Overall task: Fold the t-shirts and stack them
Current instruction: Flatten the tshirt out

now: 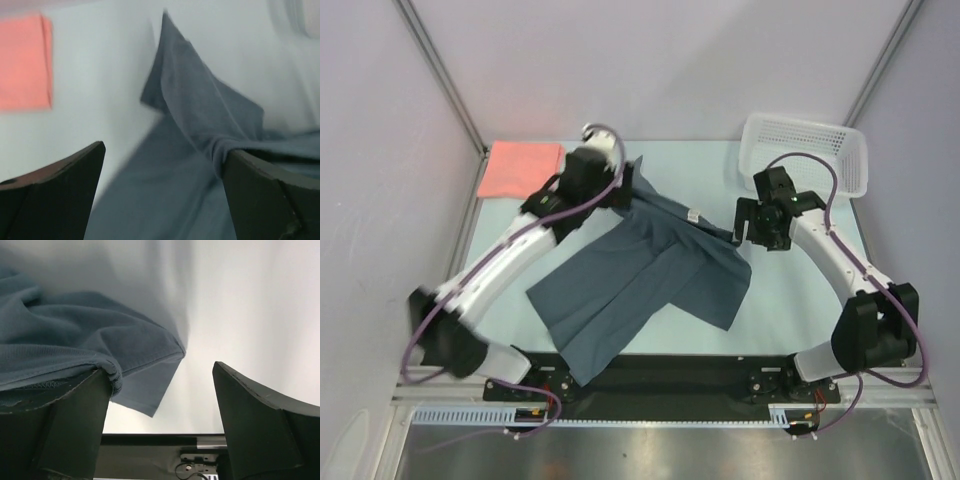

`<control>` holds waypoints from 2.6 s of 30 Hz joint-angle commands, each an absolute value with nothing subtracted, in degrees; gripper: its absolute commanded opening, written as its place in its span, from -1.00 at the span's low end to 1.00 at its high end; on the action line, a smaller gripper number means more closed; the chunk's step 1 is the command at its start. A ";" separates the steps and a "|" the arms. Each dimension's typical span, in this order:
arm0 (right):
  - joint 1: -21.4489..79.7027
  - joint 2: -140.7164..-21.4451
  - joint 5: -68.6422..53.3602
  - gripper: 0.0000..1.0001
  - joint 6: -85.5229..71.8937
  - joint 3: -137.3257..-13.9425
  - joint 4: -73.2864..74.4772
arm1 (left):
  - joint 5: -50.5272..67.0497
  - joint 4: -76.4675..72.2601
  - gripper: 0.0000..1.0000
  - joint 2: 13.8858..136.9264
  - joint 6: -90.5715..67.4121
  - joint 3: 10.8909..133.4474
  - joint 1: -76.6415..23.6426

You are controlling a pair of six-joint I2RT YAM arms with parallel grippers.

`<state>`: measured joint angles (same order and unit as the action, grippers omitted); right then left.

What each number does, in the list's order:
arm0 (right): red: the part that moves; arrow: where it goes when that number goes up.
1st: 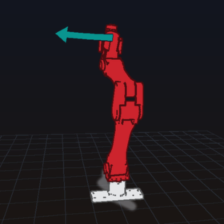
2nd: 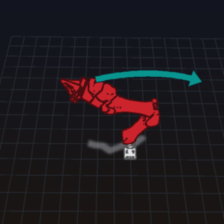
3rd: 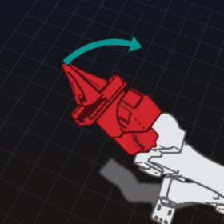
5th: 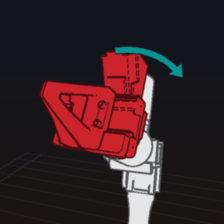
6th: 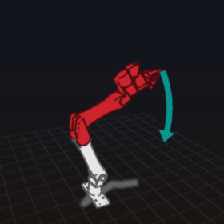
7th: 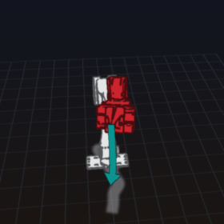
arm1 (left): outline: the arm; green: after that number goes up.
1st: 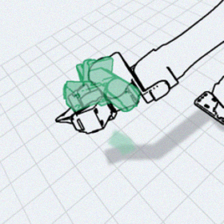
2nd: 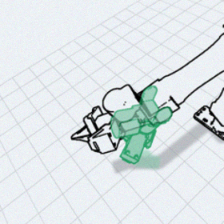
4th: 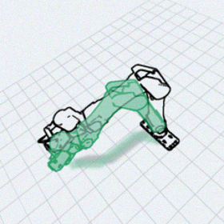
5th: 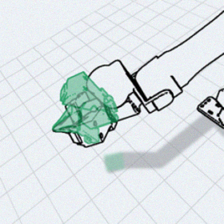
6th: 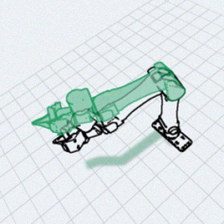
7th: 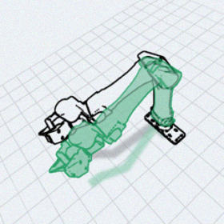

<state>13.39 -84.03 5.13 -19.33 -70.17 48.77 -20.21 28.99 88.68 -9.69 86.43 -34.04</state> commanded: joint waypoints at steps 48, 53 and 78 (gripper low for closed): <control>14.32 -80.50 -17.92 0.22 -25.75 -47.89 41.49 | -13.52 36.11 0.04 103.69 -40.09 67.52 -16.52; 14.68 -83.85 -19.51 0.07 -26.98 -48.96 40.96 | -19.59 38.07 0.14 103.99 -33.33 78.57 -17.57; 17.49 -63.72 -19.87 0.17 -32.08 -37.53 43.15 | 1.65 51.85 0.17 47.01 -89.28 25.76 -17.58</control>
